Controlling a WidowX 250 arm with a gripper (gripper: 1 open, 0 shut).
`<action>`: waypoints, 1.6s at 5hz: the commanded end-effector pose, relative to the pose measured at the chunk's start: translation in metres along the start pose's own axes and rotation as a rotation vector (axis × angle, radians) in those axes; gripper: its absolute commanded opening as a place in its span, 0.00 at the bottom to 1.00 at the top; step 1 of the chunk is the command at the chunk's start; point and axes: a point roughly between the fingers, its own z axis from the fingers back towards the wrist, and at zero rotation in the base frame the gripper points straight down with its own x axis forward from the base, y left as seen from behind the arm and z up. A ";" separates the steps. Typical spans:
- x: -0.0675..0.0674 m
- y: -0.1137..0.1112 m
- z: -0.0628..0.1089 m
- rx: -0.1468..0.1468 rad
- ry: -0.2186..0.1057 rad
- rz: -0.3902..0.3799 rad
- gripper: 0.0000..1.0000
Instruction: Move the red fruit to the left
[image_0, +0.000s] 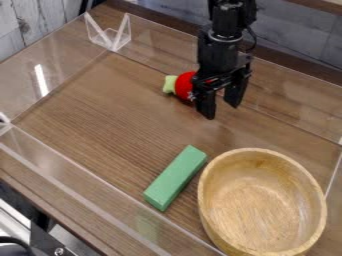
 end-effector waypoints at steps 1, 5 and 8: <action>0.002 -0.012 0.033 -0.092 -0.045 0.011 0.00; 0.000 -0.022 0.041 -0.080 -0.065 -0.003 1.00; 0.019 -0.018 0.029 -0.071 -0.092 0.168 1.00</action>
